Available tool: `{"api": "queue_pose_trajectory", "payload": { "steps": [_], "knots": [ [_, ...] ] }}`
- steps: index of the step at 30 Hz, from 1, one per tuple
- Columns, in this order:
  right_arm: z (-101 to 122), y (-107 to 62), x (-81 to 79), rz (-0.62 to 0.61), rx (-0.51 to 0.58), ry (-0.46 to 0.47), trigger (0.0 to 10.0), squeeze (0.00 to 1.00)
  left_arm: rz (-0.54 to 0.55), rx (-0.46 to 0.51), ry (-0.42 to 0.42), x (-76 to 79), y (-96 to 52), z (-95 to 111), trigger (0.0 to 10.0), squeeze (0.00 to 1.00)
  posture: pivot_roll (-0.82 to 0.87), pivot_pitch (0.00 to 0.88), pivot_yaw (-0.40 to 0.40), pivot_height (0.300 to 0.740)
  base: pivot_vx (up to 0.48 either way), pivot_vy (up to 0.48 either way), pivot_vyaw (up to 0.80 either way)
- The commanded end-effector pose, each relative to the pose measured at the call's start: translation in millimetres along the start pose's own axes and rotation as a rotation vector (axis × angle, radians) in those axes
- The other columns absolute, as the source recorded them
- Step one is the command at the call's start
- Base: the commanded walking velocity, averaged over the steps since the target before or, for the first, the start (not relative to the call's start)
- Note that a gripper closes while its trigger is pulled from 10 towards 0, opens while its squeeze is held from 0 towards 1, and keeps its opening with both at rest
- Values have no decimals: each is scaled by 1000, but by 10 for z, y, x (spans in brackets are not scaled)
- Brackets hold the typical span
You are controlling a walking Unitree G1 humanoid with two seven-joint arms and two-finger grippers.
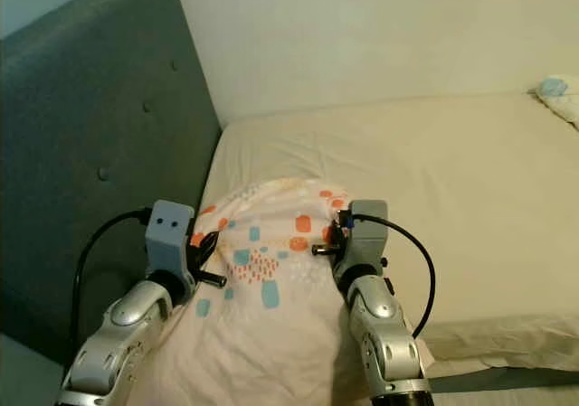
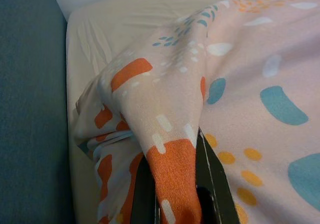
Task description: Clean up the room
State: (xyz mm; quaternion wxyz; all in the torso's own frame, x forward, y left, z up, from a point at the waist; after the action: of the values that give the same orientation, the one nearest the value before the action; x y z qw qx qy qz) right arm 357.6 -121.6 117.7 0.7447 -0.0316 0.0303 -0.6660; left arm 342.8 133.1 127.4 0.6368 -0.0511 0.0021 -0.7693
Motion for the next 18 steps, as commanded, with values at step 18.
{"api": "queue_pose_trajectory", "payload": {
  "steps": [18],
  "knots": [
    [1505, 847, -314, 145, 315, -63, 10000, 0, 295, 274, 404, -1208, 406, 1528, 10000, 0, -39, 142, -3, 625, 0, 0, 0]
  ]
}}
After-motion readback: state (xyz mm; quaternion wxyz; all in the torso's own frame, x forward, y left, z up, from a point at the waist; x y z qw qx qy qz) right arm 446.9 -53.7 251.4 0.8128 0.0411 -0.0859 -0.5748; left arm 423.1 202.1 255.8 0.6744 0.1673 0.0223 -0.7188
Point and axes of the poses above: a point about 5 cm out from each wrist's last joint towards the gripper, its own y axis pointing out of the wrist towards the gripper, its own z axis along the axis of the wrist's last joint, x = y × z, the point moved 6 cm from there along y, pointing out of the wrist towards the gripper, and after that the axes turned 6 degrees about -y, right-handed, at the moved point
